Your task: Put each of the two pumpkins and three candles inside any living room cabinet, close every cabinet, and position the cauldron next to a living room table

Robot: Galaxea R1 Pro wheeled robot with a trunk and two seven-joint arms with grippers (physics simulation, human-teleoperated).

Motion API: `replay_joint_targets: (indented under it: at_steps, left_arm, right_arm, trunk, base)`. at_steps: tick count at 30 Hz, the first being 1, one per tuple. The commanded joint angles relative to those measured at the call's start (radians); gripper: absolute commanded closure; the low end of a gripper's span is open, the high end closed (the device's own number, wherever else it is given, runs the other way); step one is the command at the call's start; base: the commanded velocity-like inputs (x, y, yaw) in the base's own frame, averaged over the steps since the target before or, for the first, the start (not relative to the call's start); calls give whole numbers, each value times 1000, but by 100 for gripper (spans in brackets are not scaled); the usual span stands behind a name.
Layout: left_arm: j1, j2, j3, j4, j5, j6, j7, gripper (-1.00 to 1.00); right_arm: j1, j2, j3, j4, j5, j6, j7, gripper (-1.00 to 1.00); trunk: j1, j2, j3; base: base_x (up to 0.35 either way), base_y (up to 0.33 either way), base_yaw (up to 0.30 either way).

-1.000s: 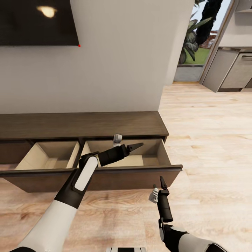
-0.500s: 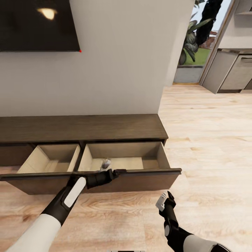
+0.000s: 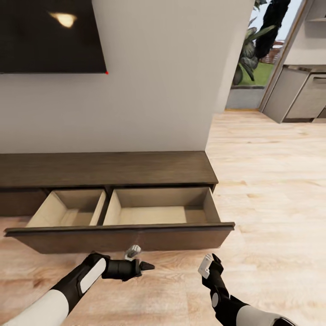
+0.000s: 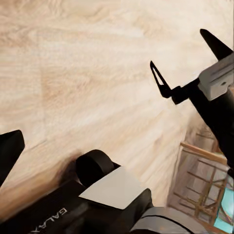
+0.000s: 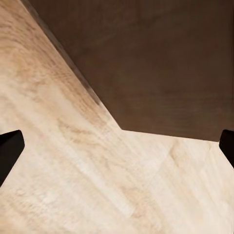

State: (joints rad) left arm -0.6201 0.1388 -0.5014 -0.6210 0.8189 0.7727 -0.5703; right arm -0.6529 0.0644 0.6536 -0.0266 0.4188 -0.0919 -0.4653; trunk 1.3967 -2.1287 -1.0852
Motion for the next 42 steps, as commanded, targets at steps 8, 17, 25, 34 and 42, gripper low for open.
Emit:
replay_joint_targets:
  at_steps: [8,17,25,34,42]
  left_arm:
    - [-1,40,4,241,-76,-177,13,-100]
    - [-1,49,4,432,-80,-345,15,-100]
    - [-1,46,6,584,-77,-518,35,-100]
    - [-1,31,6,611,-72,-614,381,-100]
    - [0,1,10,610,-68,-629,563,-100]
  right_arm:
    - [14,6,0,-9,-69,0,1,-100]
    - [43,35,0,-10,-155,-36,2,-100]
    - [70,67,0,-11,-158,-55,2,-100]
    - [79,75,-2,-10,-159,-115,41,-100]
    - [93,69,-22,-7,-288,-209,125,-100]
  trunk:
    - [-31,56,25]
    - [-65,119,52]
    - [-96,175,73]
    - [-130,238,96]
    - [-161,294,116]
  base:
    - [0,0,265]
    - [0,0,287]
    - [0,0,287]
    - [0,0,287]
    - [0,0,287]
